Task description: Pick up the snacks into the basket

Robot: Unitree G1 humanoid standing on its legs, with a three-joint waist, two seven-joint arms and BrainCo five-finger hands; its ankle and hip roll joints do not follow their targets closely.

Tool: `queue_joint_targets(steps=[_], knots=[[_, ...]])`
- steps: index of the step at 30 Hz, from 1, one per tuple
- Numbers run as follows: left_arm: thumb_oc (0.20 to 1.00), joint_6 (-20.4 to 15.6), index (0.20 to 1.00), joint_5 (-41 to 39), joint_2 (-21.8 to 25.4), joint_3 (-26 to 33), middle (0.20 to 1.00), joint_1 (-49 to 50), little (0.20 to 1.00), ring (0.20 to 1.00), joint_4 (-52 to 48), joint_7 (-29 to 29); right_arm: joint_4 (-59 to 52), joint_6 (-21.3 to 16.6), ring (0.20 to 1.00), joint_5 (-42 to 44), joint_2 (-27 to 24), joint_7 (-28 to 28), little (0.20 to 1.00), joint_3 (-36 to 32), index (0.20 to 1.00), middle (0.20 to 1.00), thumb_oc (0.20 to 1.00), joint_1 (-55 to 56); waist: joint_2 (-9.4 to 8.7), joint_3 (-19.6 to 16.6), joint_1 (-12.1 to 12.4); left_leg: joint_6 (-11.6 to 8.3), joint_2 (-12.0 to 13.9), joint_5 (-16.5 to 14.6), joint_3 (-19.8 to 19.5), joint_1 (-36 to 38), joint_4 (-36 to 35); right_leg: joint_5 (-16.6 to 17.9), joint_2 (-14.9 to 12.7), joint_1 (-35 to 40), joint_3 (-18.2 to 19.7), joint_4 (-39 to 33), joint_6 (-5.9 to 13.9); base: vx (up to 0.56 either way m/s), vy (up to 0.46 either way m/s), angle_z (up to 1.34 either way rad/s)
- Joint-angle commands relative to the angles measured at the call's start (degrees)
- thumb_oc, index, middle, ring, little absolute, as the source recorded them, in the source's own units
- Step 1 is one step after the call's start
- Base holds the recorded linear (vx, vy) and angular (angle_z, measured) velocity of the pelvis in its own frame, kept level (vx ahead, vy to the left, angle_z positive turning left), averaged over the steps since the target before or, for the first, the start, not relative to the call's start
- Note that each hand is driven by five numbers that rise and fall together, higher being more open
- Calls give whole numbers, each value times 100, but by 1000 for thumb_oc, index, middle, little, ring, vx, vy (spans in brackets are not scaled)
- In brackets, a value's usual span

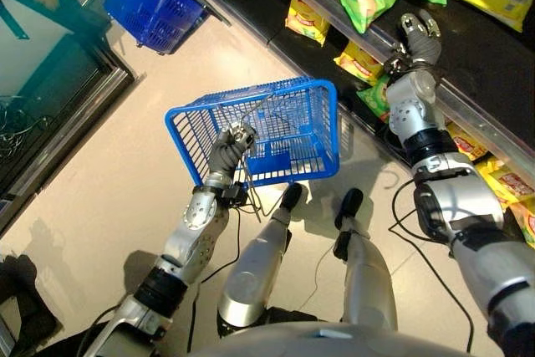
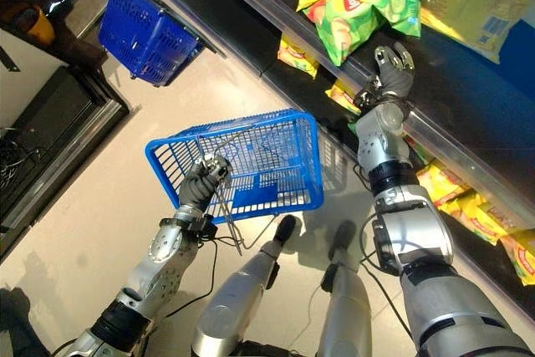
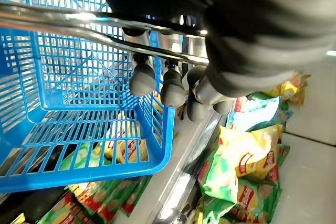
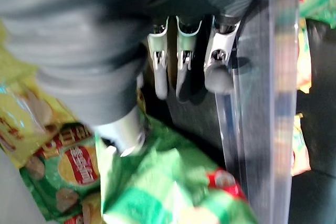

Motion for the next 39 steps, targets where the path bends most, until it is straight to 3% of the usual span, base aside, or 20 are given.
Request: queue_joint_targets(steps=[1, 4, 12, 19, 25, 39], knots=[[200, -686, 200, 81, 66, 278, 200, 84, 200, 200, -1078, -13, 192, -60, 1000, -32, -305, -187, 1000, -49, 1000, 1000, 1000, -122, -45, -291, 36, -84, -38, -306, 139, -35, 55, -776, -212, 534, 228, 109, 567, 0, 0, 0], [200, -674, 200, 99, 73, 254, 200, 59, 200, 200, -1085, 50, 454, -95, 1000, -7, -398, -357, 1000, -154, 1000, 1000, 1000, -285, -36, -334, 31, -86, -42, -292, 115, -3, 16, -783, -225, 565, 212, 85, 569, 0, 0, 0], [200, -723, 200, 163, 71, 312, 200, -22, 200, 200, -1029, 80, 323, -83, 1000, 177, -166, -81, 1000, 49, 1000, 1000, 1000, -257, -101, -347, 27, -81, -48, -317, 110, 23, 14, -742, -245, 604, 207, 40, 582, 0, 0, 0], [200, -709, 200, 65, 33, 296, 200, 2, 200, 200, -1021, -57, -148, -220, 1000, 1378, 122, 542, 1000, 21, 1000, 1000, 1000, -151, -115, -290, 61, -82, -64, -382, 59, 22, 74, -815, -265, 648, 185, 73, 565, 0, 0, 0], [200, -699, 200, -32, 13, 257, 200, -13, 200, 200, -968, -137, -240, -345, 1000, 1712, 153, 628, 1000, -90, 1000, 1000, 1000, -182, -73, -291, 125, -84, -109, -385, -9, 3, 107, -841, -320, 684, 124, 98, 571, 14, -5, 4], [200, -717, 200, -132, 188, 193, 200, -31, 200, 200, -971, -337, 445, -291, 1000, 1837, -707, 528, 1000, -232, 1000, 1000, 1000, -995, 99, -390, 471, -88, -236, -365, -290, -69, 137, -907, -459, 782, -123, 117, 608, 22, -16, 12]])
